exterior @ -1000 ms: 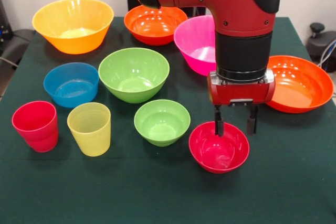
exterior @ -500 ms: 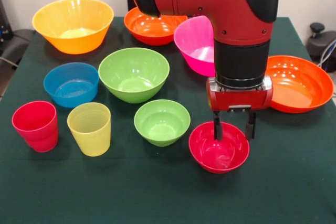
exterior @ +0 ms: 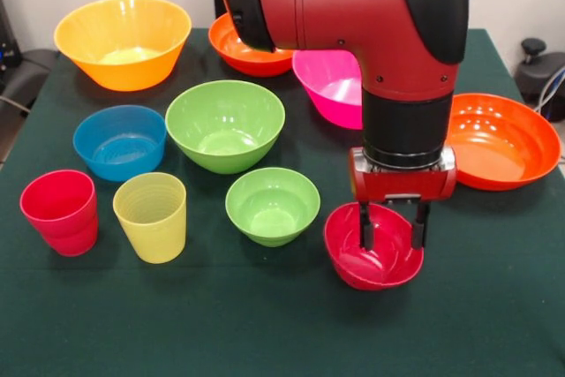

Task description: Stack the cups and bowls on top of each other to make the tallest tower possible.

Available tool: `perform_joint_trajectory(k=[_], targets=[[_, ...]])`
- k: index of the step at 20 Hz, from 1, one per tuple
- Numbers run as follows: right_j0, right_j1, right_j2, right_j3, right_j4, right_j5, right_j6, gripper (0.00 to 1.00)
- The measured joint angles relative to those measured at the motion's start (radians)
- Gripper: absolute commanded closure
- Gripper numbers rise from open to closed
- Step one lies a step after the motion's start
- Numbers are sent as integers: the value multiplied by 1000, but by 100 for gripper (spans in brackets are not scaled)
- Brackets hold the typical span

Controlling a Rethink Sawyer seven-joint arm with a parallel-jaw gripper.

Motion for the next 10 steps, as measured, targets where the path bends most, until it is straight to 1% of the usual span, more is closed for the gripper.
perform_joint_trajectory(k=[6,10], targets=[[13,27,-9,-16,0,0,0,0],[16,31,-9,-17,1,0,0,0]])
